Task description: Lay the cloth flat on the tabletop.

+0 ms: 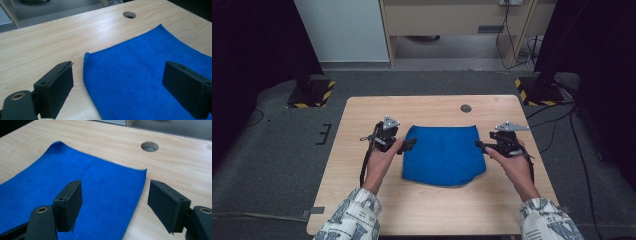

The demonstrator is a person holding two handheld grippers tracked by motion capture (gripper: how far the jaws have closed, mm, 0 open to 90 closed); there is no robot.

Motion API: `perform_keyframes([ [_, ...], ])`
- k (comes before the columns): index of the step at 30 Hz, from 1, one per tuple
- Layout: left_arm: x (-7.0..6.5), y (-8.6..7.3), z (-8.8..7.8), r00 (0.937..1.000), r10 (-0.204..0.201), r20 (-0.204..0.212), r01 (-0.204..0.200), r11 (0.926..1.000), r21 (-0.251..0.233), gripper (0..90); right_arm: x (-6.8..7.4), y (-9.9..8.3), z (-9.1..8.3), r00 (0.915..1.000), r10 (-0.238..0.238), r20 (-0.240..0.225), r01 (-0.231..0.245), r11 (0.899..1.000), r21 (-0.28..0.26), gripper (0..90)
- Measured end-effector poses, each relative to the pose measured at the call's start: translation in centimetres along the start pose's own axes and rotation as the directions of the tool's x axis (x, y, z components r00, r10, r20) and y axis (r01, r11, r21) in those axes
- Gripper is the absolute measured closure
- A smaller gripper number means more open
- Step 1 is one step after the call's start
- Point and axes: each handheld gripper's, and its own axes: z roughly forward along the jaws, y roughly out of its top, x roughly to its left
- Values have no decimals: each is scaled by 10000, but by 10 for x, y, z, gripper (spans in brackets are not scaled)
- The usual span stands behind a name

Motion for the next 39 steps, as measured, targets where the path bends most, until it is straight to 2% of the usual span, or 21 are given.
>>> perform_keyframes([
  [6, -4, -23, -11, 10000, 58, -33, -58, 10000, 15, 85, 5, -23, -10, 9999, 15, -135, -16, 10000, -62, 343],
  [10, -3, -36, -16, 10000, -70, -41, 70, 10000, -19, 93, 4, -34, -14, 9997, -10, -252, 10, 10000, -1, 424],
  [20, -7, -65, -27, 9994, -344, 28, 344, 9994, 80, 109, 10, -59, -29, 9991, -7, -413, 4, 10000, -51, 530],
  [23, -10, -75, -31, 9999, -134, -19, 134, 9998, 178, 122, 11, -68, -32, 9988, 42, -481, -46, 10000, -83, 559],
  [30, -11, -96, -39, 9999, -121, 63, 122, 9999, -112, 159, 16, -87, -35, 9971, -9, -759, 7, 10000, -17, 645],
  [32, -9, -101, -42, 9995, -297, 141, 300, 9993, -221, 166, 17, -92, -35, 9967, -177, -793, 182, 9998, 51, 672],
  [35, -7, -103, -44, 9984, -460, 337, 469, 9986, -259, 179, 20, -98, -36, 9952, -192, -956, 210, 9996, 184, 728],
  [39, -13, -102, -43, 9984, -124, 552, 121, 9999, 56, 171, 28, -103, -32, 9933, -637, -967, 698, 9957, 612, 778],
])
